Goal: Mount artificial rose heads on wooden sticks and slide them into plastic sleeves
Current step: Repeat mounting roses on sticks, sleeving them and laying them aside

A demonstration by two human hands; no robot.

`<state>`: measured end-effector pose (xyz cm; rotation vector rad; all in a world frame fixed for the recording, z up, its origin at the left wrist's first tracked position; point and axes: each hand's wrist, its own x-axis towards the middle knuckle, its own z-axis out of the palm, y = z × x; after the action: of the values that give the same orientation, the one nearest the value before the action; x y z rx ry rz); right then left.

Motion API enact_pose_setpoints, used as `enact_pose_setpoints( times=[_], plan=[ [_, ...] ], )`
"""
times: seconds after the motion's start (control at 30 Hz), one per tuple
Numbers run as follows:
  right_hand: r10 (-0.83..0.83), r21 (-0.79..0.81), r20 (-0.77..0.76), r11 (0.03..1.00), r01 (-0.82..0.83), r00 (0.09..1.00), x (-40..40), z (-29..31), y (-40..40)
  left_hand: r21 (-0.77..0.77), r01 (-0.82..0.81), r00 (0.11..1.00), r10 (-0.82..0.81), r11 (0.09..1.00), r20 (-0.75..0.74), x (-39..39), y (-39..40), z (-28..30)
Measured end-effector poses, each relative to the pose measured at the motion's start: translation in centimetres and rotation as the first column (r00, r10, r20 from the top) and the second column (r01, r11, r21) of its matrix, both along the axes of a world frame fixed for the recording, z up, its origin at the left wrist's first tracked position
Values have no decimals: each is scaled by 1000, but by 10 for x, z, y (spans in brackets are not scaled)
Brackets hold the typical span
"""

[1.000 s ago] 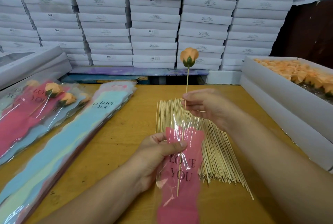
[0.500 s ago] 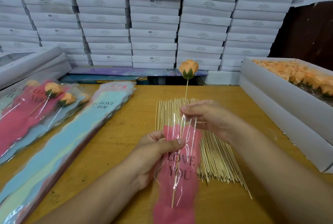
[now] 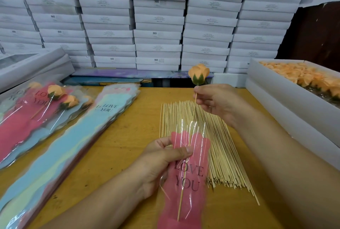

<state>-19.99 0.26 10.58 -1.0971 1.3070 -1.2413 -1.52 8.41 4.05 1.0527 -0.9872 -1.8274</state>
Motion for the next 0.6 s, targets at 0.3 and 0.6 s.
enact_pose_setpoints(
  times=[0.3,0.6],
  plan=[
    [88,54,-62,995,-84,994,0,-22,15,9,-22,1000,22,1000,12,1,-1,-2],
    [160,113,-98,982,-149,982,9,-40,31,9,-27,1000,27,1000,5,2,-4,-3]
  ],
)
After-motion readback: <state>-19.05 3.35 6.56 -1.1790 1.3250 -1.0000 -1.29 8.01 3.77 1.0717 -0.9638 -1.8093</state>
